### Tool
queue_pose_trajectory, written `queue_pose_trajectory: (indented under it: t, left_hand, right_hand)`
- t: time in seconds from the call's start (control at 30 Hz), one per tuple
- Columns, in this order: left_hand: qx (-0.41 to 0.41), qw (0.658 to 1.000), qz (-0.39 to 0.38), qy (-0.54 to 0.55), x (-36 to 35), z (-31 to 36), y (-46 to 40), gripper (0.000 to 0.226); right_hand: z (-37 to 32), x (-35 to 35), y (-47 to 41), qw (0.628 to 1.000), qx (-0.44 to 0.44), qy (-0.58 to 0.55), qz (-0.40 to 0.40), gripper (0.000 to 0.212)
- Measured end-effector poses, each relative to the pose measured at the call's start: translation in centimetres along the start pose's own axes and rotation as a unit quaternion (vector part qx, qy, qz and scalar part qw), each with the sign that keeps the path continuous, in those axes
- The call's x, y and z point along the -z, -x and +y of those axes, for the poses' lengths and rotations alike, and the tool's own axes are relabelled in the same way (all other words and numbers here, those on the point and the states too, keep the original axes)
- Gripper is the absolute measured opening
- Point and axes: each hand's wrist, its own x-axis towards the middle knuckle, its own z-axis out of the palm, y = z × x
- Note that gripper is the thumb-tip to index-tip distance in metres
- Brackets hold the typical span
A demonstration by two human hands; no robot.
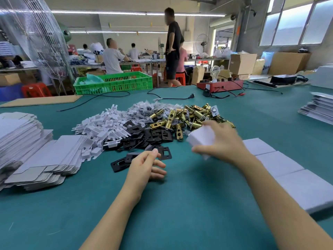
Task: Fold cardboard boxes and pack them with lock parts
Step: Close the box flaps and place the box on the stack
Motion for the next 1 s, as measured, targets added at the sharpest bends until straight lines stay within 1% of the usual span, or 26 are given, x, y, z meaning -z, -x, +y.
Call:
queue_pose_trajectory:
  t: [0.03, 0.1, 0.13, 0.17, 0.27, 0.3, 0.4, 0.43, 0.57, 0.63, 0.73, 1.0]
  left_hand:
    - [-0.004, 1.0, -0.006, -0.009, -0.1, -0.1, 0.0, 0.03]
    - [-0.011, 1.0, -0.013, -0.023, -0.2, -0.2, 0.1, 0.03]
    - [-0.013, 0.999, -0.013, -0.028, -0.2, -0.2, 0.1, 0.03]
    - [-0.015, 0.999, -0.012, -0.031, -0.2, -0.2, 0.1, 0.03]
    - [-0.016, 0.999, -0.008, -0.039, -0.2, -0.2, 0.1, 0.029]
    - [-0.017, 0.999, -0.009, -0.044, -0.2, -0.2, 0.1, 0.028]
    - [-0.019, 0.998, -0.012, -0.052, -0.1, -0.4, 0.1, 0.026]
    - [-0.019, 0.998, -0.012, -0.052, -0.1, -0.4, 0.1, 0.026]
    - [-0.018, 0.999, -0.009, -0.048, 0.0, -0.4, 0.1, 0.027]
    - [-0.018, 0.999, -0.011, -0.048, -0.1, -0.4, 0.1, 0.027]
    - [-0.019, 0.999, -0.013, -0.046, 0.0, -0.5, 0.1, 0.027]
    - [-0.019, 0.999, -0.016, -0.04, 0.0, -0.5, 0.0, 0.028]
  right_hand:
    - [1.0, 0.9, -0.3, 0.998, -0.05, 0.022, 0.045, 0.087]
    - [2.9, 2.0, -0.7, 0.976, -0.147, 0.12, 0.107, 0.084]
    - [3.9, 2.3, -0.7, 0.962, -0.187, 0.164, 0.117, 0.08]
    - [4.7, 2.5, -0.7, 0.95, -0.222, 0.185, 0.116, 0.076]
    - [6.6, 2.2, -0.8, 0.942, -0.279, 0.163, 0.094, 0.071]
    - [7.0, 2.1, -1.0, 0.942, -0.284, 0.151, 0.091, 0.073]
    - [7.2, 2.0, -1.3, 0.948, -0.273, 0.131, 0.093, 0.089]
    - [7.3, 1.9, -1.3, 0.951, -0.264, 0.135, 0.086, 0.09]
    - [7.3, 1.7, -1.2, 0.959, -0.231, 0.15, 0.061, 0.082]
    - [7.3, 1.7, -1.1, 0.962, -0.223, 0.151, 0.053, 0.083]
    - [7.3, 1.8, -1.0, 0.963, -0.225, 0.141, 0.05, 0.086]
    - [7.3, 2.1, -1.0, 0.963, -0.227, 0.14, 0.035, 0.081]
